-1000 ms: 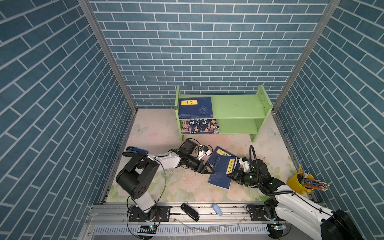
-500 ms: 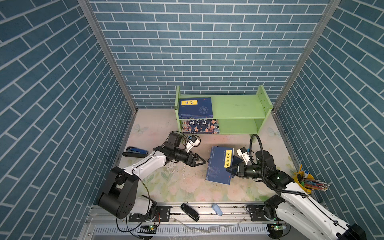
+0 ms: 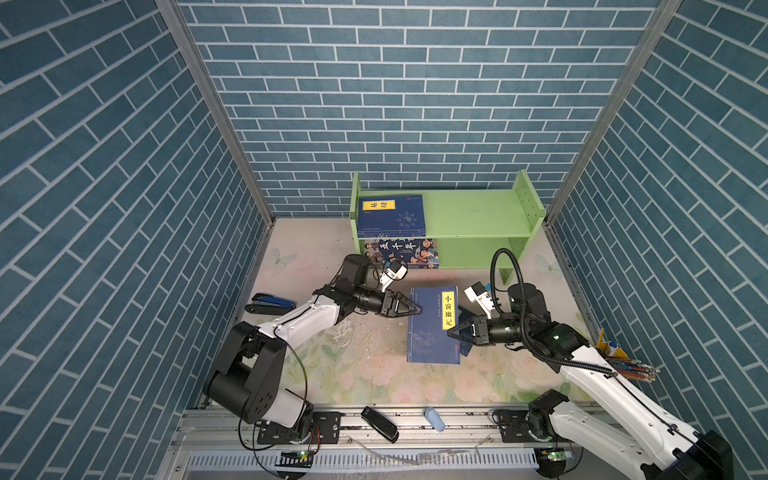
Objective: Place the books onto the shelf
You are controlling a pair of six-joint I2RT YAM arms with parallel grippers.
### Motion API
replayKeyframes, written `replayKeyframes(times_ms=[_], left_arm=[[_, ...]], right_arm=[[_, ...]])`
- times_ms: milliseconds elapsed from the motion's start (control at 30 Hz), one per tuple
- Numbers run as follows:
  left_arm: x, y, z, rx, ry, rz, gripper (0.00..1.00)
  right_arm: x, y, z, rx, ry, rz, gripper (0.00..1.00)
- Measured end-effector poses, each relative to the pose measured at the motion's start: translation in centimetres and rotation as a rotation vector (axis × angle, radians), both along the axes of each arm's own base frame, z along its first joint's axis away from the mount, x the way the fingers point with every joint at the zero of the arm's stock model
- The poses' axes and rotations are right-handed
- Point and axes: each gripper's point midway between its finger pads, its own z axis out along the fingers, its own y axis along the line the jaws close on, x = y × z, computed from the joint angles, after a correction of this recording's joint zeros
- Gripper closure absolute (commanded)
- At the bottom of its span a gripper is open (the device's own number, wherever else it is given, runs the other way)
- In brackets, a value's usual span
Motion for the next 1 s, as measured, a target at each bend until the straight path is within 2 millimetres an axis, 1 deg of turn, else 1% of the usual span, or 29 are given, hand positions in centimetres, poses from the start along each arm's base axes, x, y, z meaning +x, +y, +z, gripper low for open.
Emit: replayKeyframes(times_ms=[100,167,200,267,333,400,467,567,700,800,867,1000], left_arm=[[-0.2,-0.3,0.6,-0.013,0.004,-0.01,0.56],[-0.3,-0.3,0.8,-0.015,0.014,-0.01,0.72],[-0.4,-0.3,0.9,-0.015,0.018,-0.009,0.77],[-0.5,-0.2,1.5,-0.022,0.01,-0.006,0.92],[-0.8,-0.1,2.4,-0.035,-0.014,-0.007,1.0],[-1.1,0.0,3.2,-0.048,-0.034,-0.012,1.0],[-1.3,0.0,3.8,-0.056,-0.053,-0.019,1.0],[-1.4,0.0,4.6,-0.052,-0.084,-0.035,1.0],[-1.5,0.1,6.0,-0.036,-0.169,-0.06,1.0],[-1.8,0.5,7.7,-0.015,-0.272,-0.081,1.0],[-1.9,0.8,9.3,-0.002,-0.36,-0.093,1.0],[-1.9,1.4,12.2,0.027,-0.511,-0.094,1.0]], right_arm=[[0.1,0.2,0.0,-0.006,0.005,0.012,1.0],[0.1,0.2,-0.2,-0.009,0.011,0.019,1.0],[0.1,0.3,-0.3,-0.01,0.014,0.023,1.0],[0.1,0.3,-0.3,-0.011,0.014,0.029,0.87],[0.2,0.4,-0.2,-0.016,0.01,0.029,0.69],[0.5,0.3,0.0,-0.021,-0.005,0.023,0.57],[0.8,0.3,0.5,-0.03,-0.026,0.011,0.49],[1.7,0.0,1.6,-0.057,-0.072,-0.025,0.43],[3.0,-0.6,3.4,-0.092,-0.151,-0.095,0.37],[3.8,-1.5,5.1,-0.106,-0.217,-0.163,0.3],[4.2,-2.1,6.8,-0.102,-0.277,-0.211,0.25],[4.6,-3.4,10.4,-0.067,-0.4,-0.294,0.24]])
